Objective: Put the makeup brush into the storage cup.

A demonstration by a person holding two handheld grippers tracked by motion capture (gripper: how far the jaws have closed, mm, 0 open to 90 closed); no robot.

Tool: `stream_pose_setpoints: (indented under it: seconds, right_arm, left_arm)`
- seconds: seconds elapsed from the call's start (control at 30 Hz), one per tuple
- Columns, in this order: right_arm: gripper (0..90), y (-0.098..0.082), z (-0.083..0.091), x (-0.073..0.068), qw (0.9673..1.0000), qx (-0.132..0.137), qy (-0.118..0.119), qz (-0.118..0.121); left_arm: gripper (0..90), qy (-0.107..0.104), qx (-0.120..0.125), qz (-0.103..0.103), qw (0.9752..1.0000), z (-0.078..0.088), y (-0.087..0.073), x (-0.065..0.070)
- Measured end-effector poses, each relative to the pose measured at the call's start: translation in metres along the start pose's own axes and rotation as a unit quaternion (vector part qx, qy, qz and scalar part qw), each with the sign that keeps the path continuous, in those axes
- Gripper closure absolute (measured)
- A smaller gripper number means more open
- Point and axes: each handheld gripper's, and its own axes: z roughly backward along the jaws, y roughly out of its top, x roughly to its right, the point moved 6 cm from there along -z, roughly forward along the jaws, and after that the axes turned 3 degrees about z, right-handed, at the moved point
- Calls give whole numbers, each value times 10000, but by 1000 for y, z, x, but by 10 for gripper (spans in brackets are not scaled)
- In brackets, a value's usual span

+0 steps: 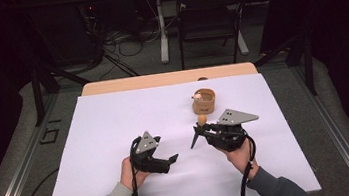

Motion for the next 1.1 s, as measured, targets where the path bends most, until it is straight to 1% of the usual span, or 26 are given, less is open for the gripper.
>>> stream_pose_setpoints:
  seconds: [0.07,0.2,0.23,0.3,0.33,0.53,0.6,0.73,0.83,0.9,0.97,1.1]
  right_arm:
    - [780,0,1,2,10000,-5,-21,-5]
    - [780,1,4,6,10000,-11,-98,9]
    - [780,1,4,7,9999,28,-118,17]
    - [780,1,6,9,9999,-4,-157,52]
    - [780,2,6,10,9998,28,-167,42]
    - [780,2,10,16,9996,-17,-270,99]
    - [779,3,10,17,9996,-18,-276,89]
    - [779,3,13,21,9993,-90,-332,177]
    - [779,3,13,22,9992,-97,-343,171]
    - [779,2,15,25,9990,-126,-382,217]
    - [779,3,15,27,9988,-118,-414,226]
    - [779,2,16,29,9986,-163,-430,244]
  left_arm:
    - [115,33,-55,42,10000,-1,-2,-2]
    - [123,107,-104,49,9999,-1,-4,-6]
    - [125,107,-104,49,9999,-1,-4,-6]
    - [127,137,-92,88,9998,-1,-4,-8]
    - [128,150,-104,80,9998,0,-4,-8]
    - [133,203,-72,74,9997,1,-5,-12]
    - [133,207,-73,81,9997,1,-5,-12]
    - [134,238,-77,73,9997,1,-5,-13]
    - [134,234,-80,86,9997,1,-5,-14]
    - [135,262,-64,47,9996,2,-5,-15]
    - [134,265,-11,83,9996,2,-5,-15]
    - [135,282,-20,81,9996,3,-5,-16]
